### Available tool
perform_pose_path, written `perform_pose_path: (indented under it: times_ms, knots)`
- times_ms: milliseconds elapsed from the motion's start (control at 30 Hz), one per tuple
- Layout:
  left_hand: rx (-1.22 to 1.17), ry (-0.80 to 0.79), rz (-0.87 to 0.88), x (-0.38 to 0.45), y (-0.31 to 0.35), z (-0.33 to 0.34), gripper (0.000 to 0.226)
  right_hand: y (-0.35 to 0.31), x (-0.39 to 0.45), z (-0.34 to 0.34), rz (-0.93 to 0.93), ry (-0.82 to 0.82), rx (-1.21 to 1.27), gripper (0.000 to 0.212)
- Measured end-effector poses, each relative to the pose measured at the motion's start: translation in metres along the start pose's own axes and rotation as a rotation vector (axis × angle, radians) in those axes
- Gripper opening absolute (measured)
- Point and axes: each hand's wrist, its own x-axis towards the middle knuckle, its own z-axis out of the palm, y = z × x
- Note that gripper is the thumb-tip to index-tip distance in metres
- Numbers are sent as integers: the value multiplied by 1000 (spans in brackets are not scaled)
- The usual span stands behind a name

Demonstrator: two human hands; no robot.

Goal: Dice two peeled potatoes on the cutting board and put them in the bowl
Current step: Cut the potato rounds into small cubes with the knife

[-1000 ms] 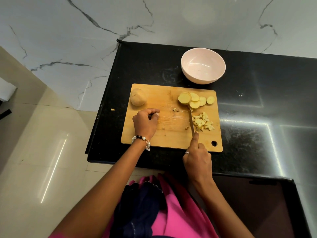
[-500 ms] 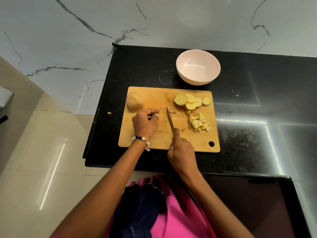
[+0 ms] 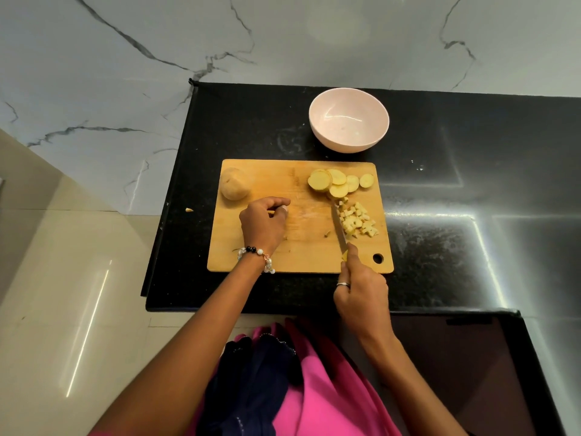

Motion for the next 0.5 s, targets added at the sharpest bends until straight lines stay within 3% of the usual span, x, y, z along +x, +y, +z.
perform_pose_path:
  times_ms: [167,333,500]
  knots:
    - [17,-4,32,1,3,5,16,6,-11,11,-50,-156,-127,60]
    - [59,-54,113,9,10,10,20,15,2,11,-26,-48,-142,55]
    - [244,-146,247,31,22,31,54,8,12,-3,-33,99,24,48]
